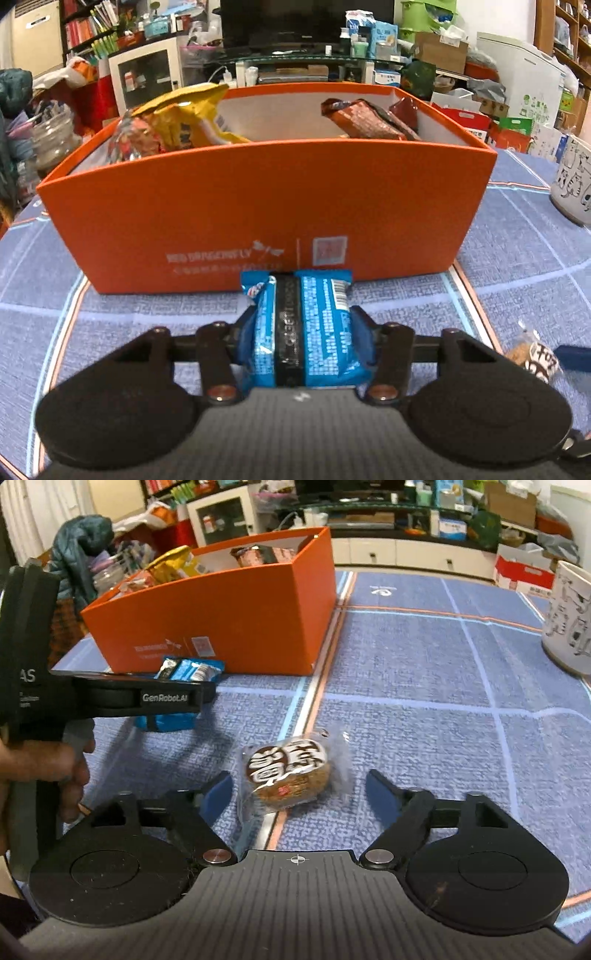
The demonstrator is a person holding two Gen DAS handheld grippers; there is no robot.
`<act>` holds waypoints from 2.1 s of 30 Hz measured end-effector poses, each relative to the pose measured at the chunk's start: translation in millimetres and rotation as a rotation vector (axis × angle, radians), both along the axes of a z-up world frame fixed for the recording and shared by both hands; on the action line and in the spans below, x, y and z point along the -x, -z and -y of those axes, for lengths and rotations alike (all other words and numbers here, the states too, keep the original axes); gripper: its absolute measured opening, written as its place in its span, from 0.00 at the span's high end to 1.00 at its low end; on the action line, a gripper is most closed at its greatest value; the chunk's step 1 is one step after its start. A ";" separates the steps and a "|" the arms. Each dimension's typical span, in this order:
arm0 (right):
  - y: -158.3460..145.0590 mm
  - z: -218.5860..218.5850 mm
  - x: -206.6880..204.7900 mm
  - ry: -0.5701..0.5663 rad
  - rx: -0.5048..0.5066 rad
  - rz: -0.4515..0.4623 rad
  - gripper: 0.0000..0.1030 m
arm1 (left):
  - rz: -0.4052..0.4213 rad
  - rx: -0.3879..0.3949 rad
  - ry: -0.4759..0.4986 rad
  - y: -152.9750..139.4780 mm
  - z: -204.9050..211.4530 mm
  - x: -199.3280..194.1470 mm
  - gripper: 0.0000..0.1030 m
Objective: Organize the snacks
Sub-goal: 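Grasp the blue wafer bar with the left tool while the right grasps the round printed bun pack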
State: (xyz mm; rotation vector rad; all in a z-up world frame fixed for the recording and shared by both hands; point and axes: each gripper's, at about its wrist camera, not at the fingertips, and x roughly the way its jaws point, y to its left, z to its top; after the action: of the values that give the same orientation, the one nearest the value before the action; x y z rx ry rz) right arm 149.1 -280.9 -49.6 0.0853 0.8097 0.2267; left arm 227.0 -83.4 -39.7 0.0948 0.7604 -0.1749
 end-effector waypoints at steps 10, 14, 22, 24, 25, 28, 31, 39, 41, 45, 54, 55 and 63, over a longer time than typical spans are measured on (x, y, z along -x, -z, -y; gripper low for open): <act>4.9 -21.8 -7.0 -0.075 0.073 0.043 0.17 | -0.046 -0.003 0.005 -3.5 -66.2 53.7 0.45; 4.9 -24.6 -6.7 -0.105 0.108 0.047 0.17 | -0.073 0.026 0.002 -7.8 -89.4 82.3 0.47; 8.2 -17.2 -10.6 -0.172 0.109 0.082 0.17 | -0.065 0.102 0.047 -14.2 -112.0 96.9 0.43; 9.2 -16.9 -13.9 -0.189 0.122 0.088 0.17 | -0.064 0.111 0.057 -14.6 -114.1 95.6 0.40; 10.0 -16.9 -14.6 -0.199 0.126 0.093 0.16 | -0.067 0.116 0.066 -14.3 -114.9 95.2 0.36; 11.8 -16.9 -16.1 -0.242 0.134 0.106 0.14 | -0.066 0.109 0.091 -12.1 -113.6 96.1 0.30; 11.6 -15.4 -18.1 -0.266 0.134 0.106 0.15 | -0.078 0.098 0.104 -8.4 -110.2 95.5 0.30; 0.2 -23.9 -16.3 -0.238 0.150 0.052 0.51 | -0.085 0.091 0.108 -5.9 -103.5 93.2 0.30; -0.4 -26.1 -13.9 -0.231 0.152 0.043 0.51 | -0.086 0.091 0.115 -5.8 -102.4 93.4 0.30; -1.1 -26.2 -13.0 -0.207 0.153 0.023 0.48 | -0.075 0.074 0.115 -4.3 -100.5 94.0 0.30; 0.6 -24.8 -8.8 -0.203 0.159 0.016 0.37 | -0.061 0.049 0.105 -3.1 -99.9 92.3 0.30; -0.3 -24.9 -9.0 -0.202 0.162 0.006 0.38 | -0.064 0.047 0.104 -3.4 -99.4 93.5 0.30; -2.7 -28.9 -8.6 -0.154 0.170 -0.014 0.51 | -0.053 0.026 0.091 -1.0 -89.0 96.2 0.34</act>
State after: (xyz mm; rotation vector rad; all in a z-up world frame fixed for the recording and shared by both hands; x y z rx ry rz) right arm 157.7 -252.0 -46.8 -0.1356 0.8475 0.3019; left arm 130.8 5.7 -38.7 0.1005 0.8074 -0.2748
